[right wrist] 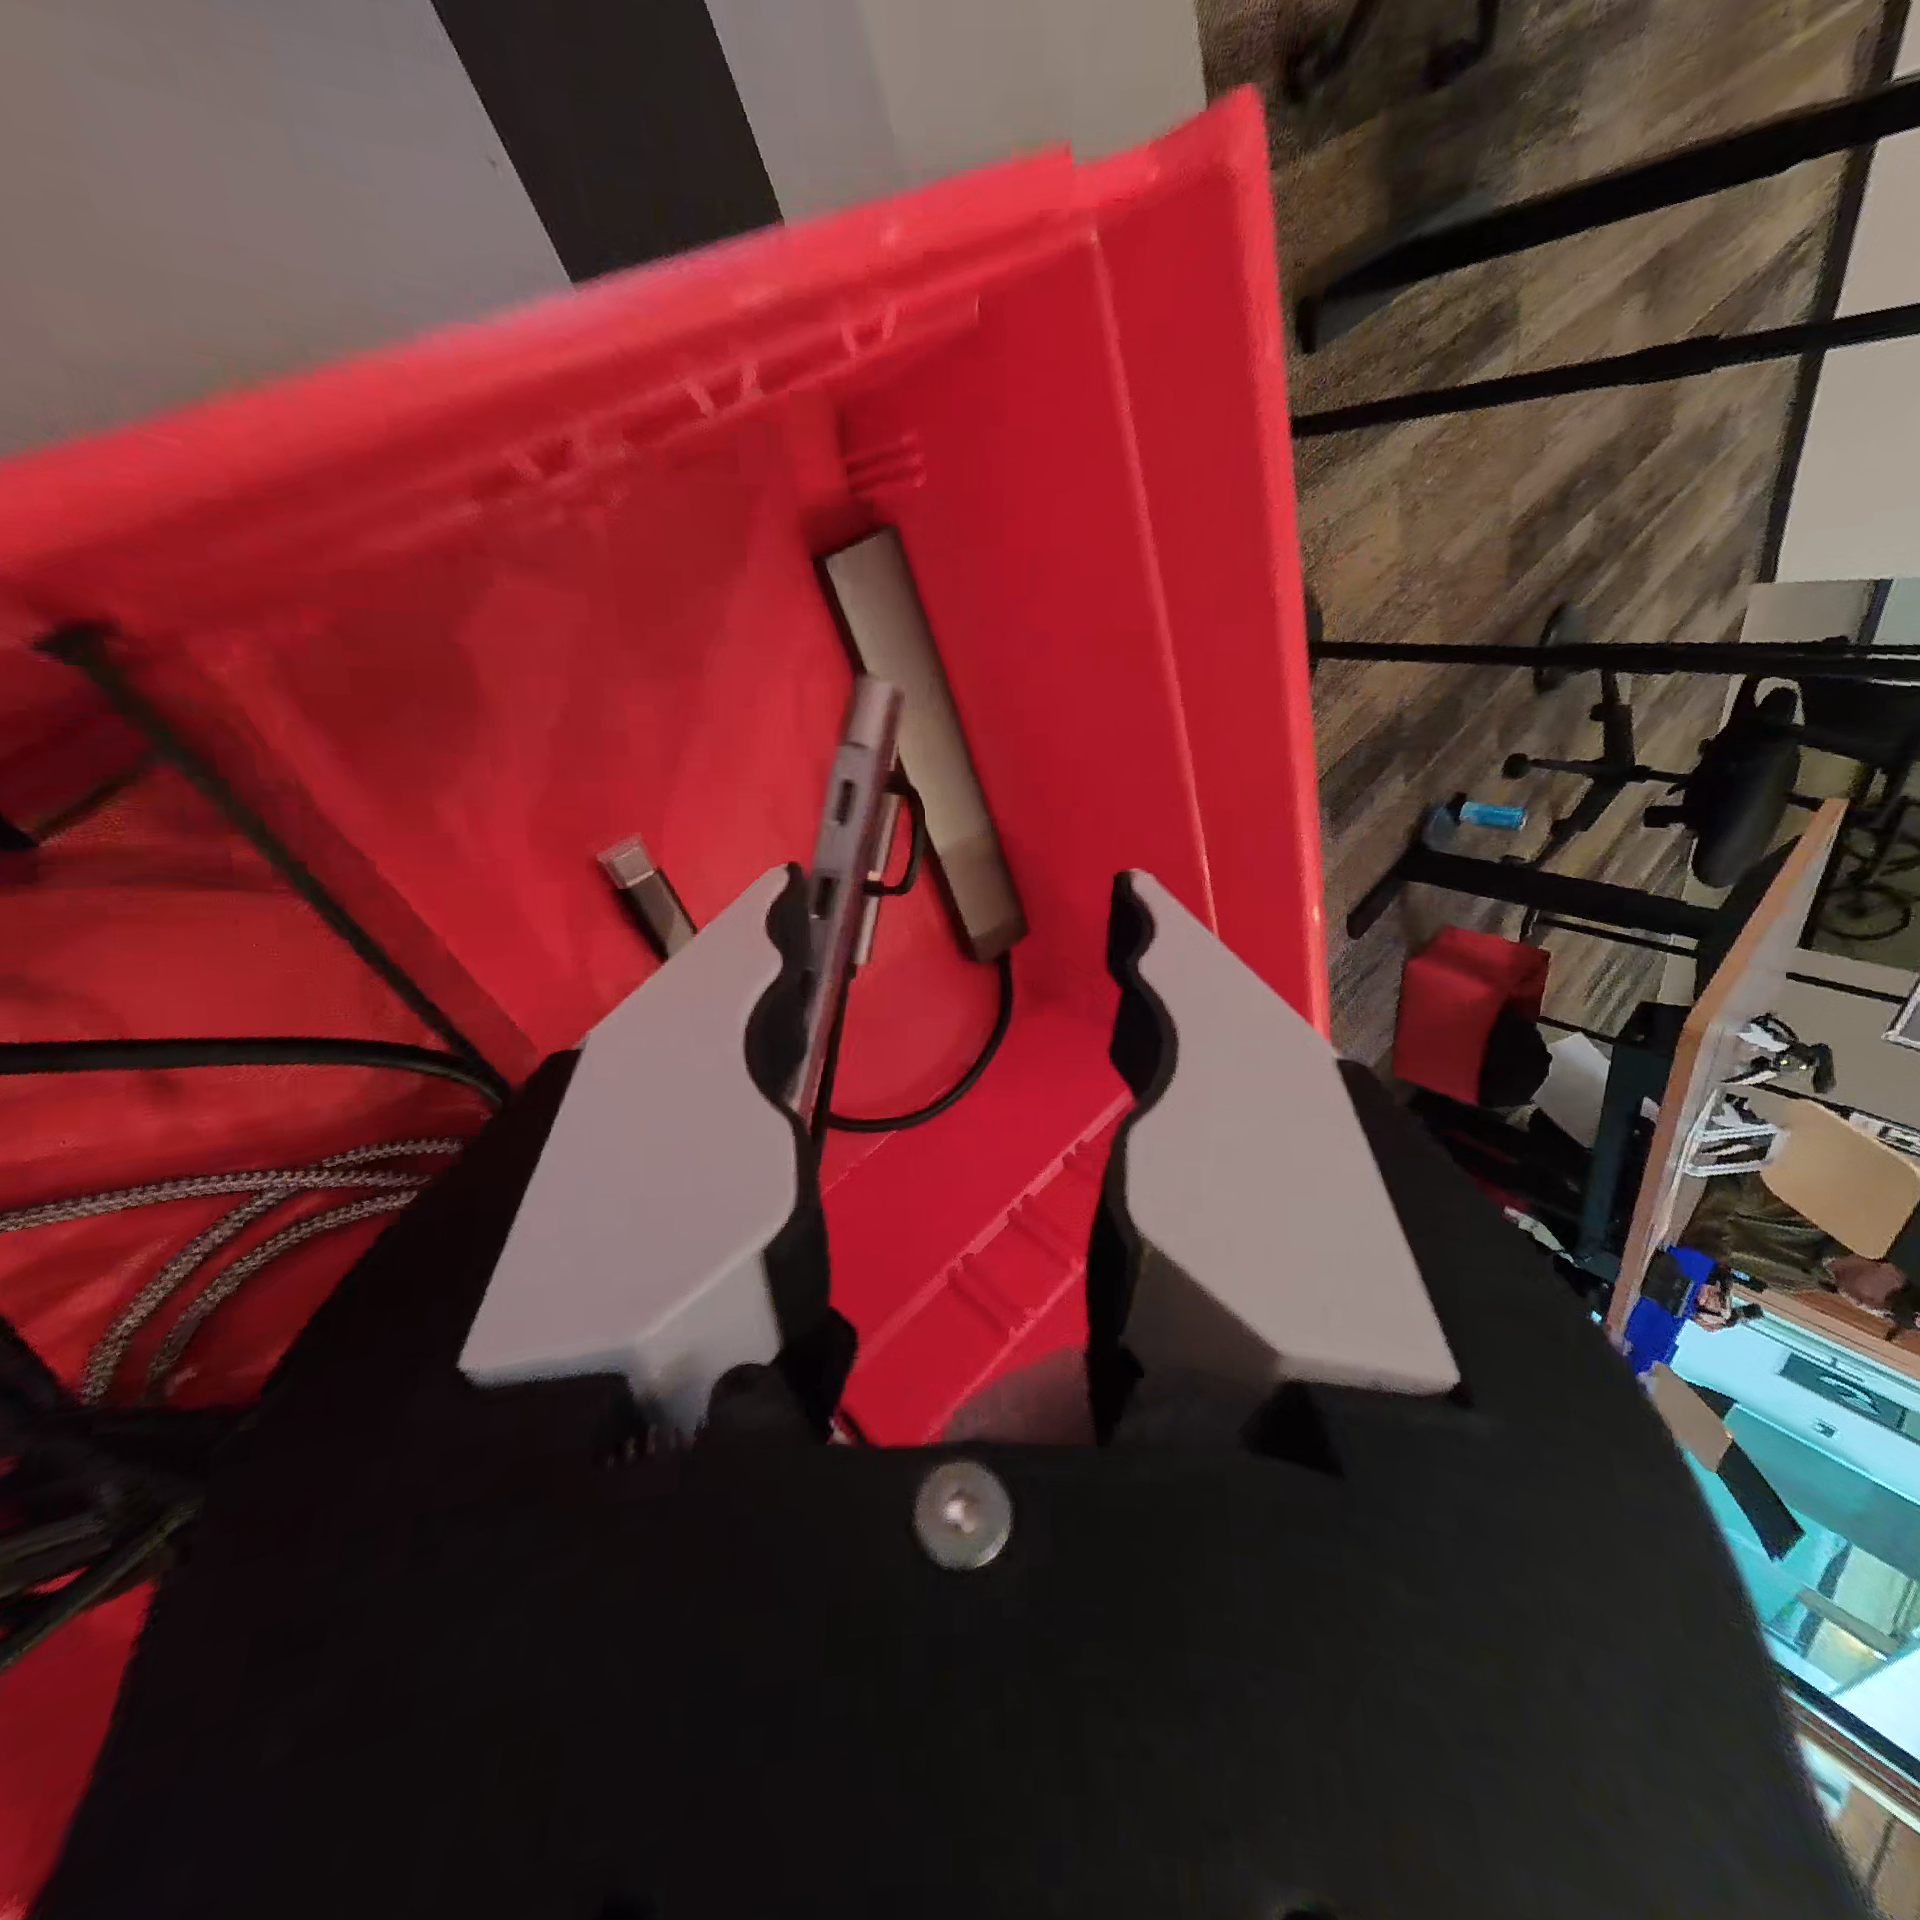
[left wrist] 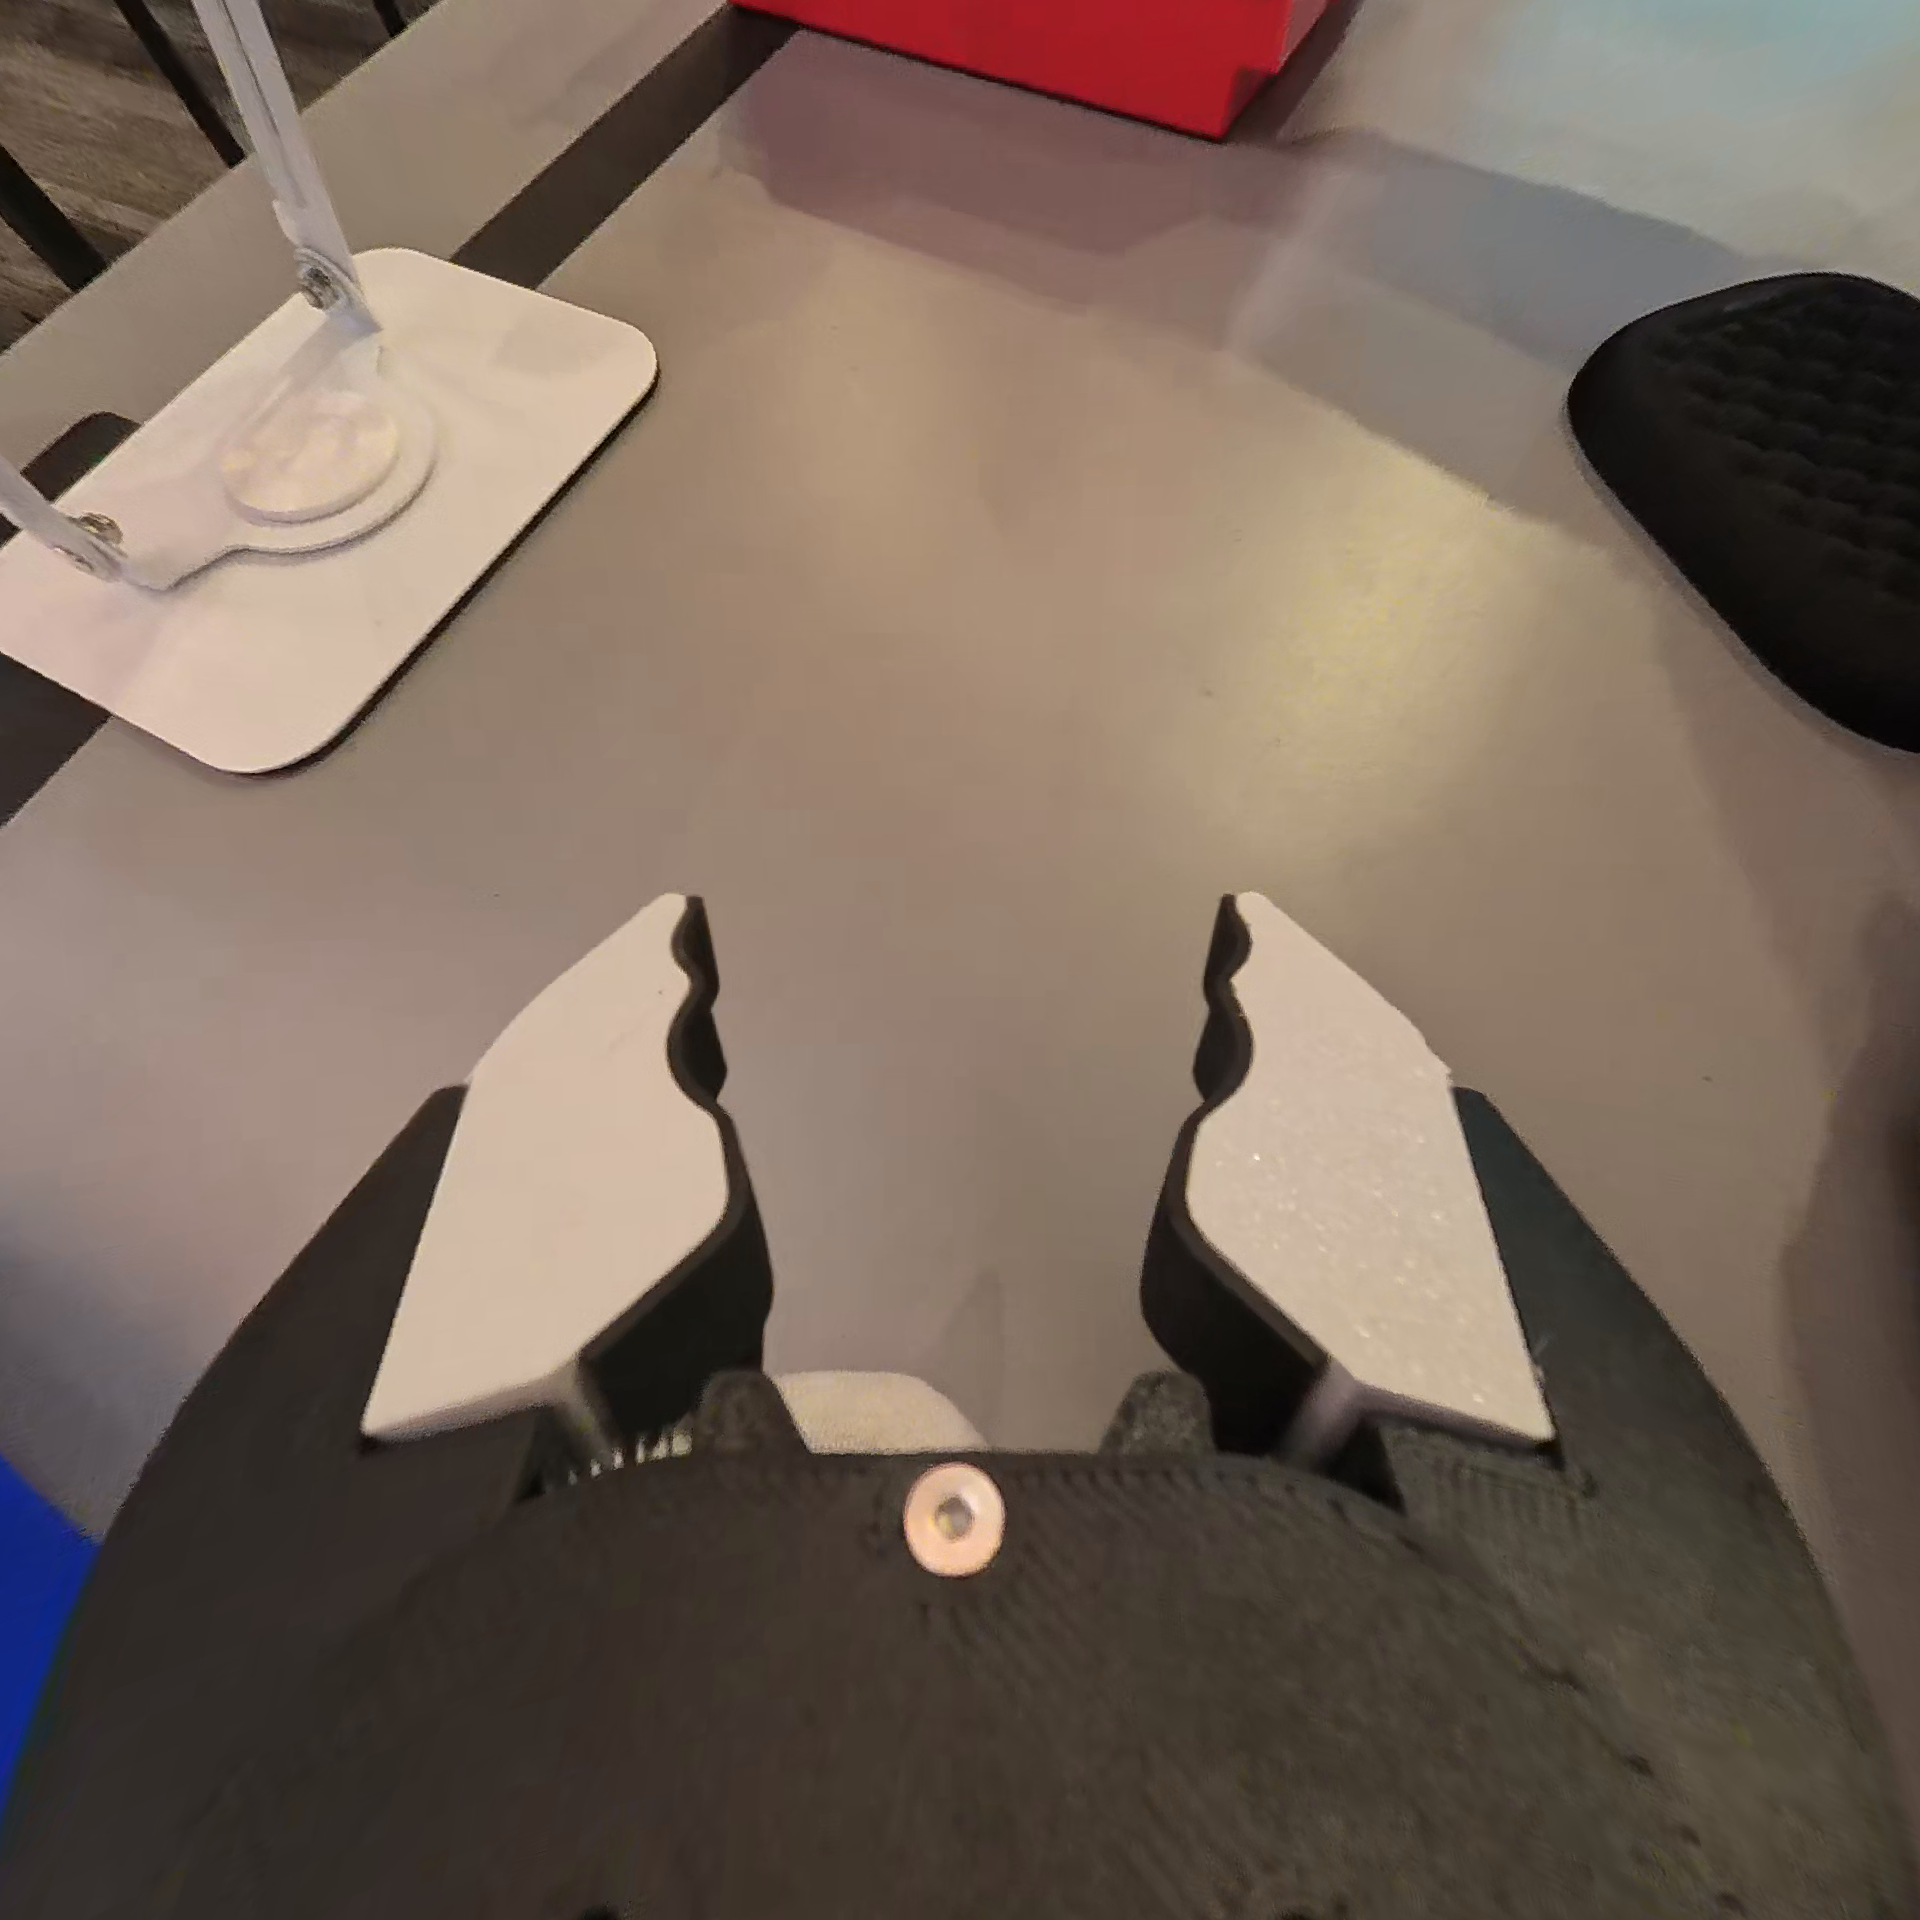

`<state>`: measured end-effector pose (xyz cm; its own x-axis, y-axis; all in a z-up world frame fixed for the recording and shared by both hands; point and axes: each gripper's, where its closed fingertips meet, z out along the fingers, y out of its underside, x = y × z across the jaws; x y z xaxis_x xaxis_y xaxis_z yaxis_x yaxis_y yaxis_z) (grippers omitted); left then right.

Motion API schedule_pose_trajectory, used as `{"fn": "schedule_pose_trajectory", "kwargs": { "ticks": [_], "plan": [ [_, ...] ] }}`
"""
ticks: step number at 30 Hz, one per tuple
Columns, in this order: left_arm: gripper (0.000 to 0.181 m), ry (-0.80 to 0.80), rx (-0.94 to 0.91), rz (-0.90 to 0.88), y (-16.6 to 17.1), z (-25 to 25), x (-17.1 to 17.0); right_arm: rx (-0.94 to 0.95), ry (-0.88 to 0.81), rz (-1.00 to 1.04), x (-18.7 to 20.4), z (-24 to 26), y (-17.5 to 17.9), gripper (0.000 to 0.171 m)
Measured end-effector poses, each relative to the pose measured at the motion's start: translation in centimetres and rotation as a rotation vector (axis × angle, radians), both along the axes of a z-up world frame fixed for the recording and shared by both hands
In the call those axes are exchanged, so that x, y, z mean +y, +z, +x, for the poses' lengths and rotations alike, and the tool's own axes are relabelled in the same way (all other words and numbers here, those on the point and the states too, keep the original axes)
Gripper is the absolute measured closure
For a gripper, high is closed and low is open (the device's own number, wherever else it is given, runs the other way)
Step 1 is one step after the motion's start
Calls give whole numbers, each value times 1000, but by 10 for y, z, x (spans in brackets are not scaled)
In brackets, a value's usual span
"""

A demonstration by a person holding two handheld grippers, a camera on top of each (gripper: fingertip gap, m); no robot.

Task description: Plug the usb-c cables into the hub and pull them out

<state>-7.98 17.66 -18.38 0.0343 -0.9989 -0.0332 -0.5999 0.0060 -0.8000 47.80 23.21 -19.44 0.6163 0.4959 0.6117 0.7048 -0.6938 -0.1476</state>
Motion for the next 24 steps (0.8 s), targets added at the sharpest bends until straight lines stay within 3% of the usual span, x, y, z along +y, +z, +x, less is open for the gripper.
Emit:
{"fn": "schedule_pose_trajectory", "kwargs": {
  "ticks": [12,20,24],
  "plan": [
    [87,76,-37,73,27,-10,19,-201,122,265,-1,-46,76,111],
    [86,121,-49,112,46,-26,21,-228,142,321,-7,-65,95,114],
    [84,261,-34,172,59,-53,46,-222,112,361,-21,-69,106,112]
  ]
}}
